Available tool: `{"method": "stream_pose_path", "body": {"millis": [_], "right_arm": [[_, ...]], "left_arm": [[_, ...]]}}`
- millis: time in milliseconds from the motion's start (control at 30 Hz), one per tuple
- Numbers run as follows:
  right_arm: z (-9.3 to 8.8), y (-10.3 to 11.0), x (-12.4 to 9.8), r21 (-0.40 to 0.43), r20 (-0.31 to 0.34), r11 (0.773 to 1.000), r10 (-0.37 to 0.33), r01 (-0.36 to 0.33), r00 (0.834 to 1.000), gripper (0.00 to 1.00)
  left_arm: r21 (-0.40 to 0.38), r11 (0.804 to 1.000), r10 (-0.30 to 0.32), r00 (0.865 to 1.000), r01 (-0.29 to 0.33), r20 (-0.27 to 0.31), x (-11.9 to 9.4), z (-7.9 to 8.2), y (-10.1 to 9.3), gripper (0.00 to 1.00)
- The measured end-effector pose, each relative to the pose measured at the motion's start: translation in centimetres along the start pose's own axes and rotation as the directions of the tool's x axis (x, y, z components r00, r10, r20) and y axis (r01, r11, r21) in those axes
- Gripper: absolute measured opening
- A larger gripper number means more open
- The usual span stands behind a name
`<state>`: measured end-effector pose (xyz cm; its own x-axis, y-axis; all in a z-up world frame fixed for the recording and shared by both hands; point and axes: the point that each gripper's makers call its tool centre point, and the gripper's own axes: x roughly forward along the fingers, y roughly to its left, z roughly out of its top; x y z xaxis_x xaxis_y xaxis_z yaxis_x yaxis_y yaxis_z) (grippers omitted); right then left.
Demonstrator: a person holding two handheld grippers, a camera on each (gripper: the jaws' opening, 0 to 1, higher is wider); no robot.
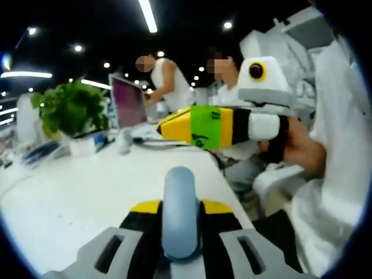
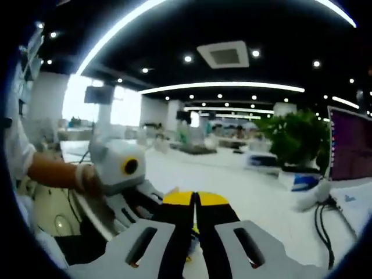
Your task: Pick up the paper insert the paper into the punch align the paper edges press the punch to punch holes
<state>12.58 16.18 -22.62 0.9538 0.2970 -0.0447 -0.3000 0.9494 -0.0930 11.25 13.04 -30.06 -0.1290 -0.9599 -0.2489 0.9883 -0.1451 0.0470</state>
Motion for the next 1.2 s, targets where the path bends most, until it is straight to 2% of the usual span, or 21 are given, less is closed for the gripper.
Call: {"method": "stream_pose_path", "body": {"millis": [133, 200, 233, 367, 500, 567, 600, 667, 733, 767, 867, 933, 1000, 1033, 1200], "right_arm": [[-0.9, 0.6, 1.0, -0.019, -0.034, 1.000, -0.016, 0.016, 0.999, 0.05], [-2.0, 0.7, 1.3, -0.039, -0.075, 0.999, -0.020, 0.017, 0.997, 0.04], [-1.7, 0.5, 1.4, -0.062, -0.057, 0.998, -0.024, 0.020, 0.998, 0.04], [-1.9, 0.2, 1.6, -0.038, -0.072, 0.999, -0.003, 0.000, 0.997, 0.04], [-2.1, 0.0, 1.8, -0.006, -0.098, 1.000, 0.004, -0.004, 0.995, 0.03], [-2.9, -0.5, 1.6, 0.029, -0.108, 0.999, -0.019, 0.023, 0.994, 0.03], [-2.7, -0.4, 1.5, 0.088, -0.072, 0.996, -0.010, 0.017, 0.997, 0.03], [-2.9, -0.5, 1.3, 0.091, -0.069, 0.996, -0.009, 0.016, 0.998, 0.03], [-3.9, -0.9, 1.3, 0.121, -0.083, 0.992, -0.026, 0.036, 0.996, 0.02], [-4.7, -0.9, 1.1, 0.167, -0.096, 0.985, -0.020, 0.036, 0.995, 0.02], [-5.1, -1.0, 0.6, 0.160, -0.098, 0.986, -0.023, 0.039, 0.995, 0.02], [-5.1, -0.9, 0.7, 0.187, -0.094, 0.982, -0.022, 0.040, 0.995, 0.02], [-5.5, -1.1, 0.4, 0.273, -0.075, 0.961, -0.020, 0.039, 0.997, 0.02], [-5.6, -1.1, 0.3, 0.289, -0.070, 0.957, -0.008, 0.028, 0.998, 0.02], [-5.4, -1.1, 0.5, 0.264, -0.075, 0.964, -0.009, 0.029, 0.997, 0.03]], "left_arm": [[0.000, 1.000, -0.001, 1.000, 0.001, 0.000, 0.0, 0.0, 0.0, 0.26], [0.001, 1.000, -0.002, 1.000, 0.002, 0.000, 0.0, 0.0, -0.1, 0.26], [0.002, 1.000, 0.001, 1.000, -0.001, 0.000, 0.0, 0.0, 0.0, 0.26], [0.000, 1.000, 0.003, 1.000, -0.003, 0.000, 0.0, -0.1, 0.0, 0.26], [0.000, 1.000, 0.004, 1.000, -0.004, -0.001, 0.0, -0.1, 0.0, 0.26], [-0.003, 1.000, 0.006, 1.000, -0.006, -0.003, 0.0, -0.1, 0.1, 0.26], [-0.003, 1.000, 0.008, 1.000, -0.009, -0.004, 0.0, -0.1, 0.1, 0.26], [-0.001, 1.000, 0.008, 1.000, -0.008, -0.003, 0.1, -0.1, 0.1, 0.26], [-0.004, 1.000, 0.007, 1.000, -0.007, -0.004, 0.1, -0.2, 0.1, 0.26], [-0.006, 1.000, 0.009, 1.000, -0.009, -0.005, 0.1, -0.2, 0.2, 0.26], [-0.006, 1.000, 0.009, 1.000, -0.009, -0.004, 0.1, -0.2, 0.2, 0.26], [-0.007, 1.000, 0.009, 1.000, -0.009, -0.005, 0.1, -0.2, 0.2, 0.26], [-0.008, 1.000, 0.012, 1.000, -0.012, -0.005, 0.2, -0.2, 0.3, 0.26], [-0.008, 1.000, 0.011, 1.000, -0.011, -0.006, 0.2, -0.2, 0.3, 0.26], [-0.011, 1.000, 0.012, 1.000, -0.012, -0.006, 0.2, -0.2, 0.3, 0.26]]}}
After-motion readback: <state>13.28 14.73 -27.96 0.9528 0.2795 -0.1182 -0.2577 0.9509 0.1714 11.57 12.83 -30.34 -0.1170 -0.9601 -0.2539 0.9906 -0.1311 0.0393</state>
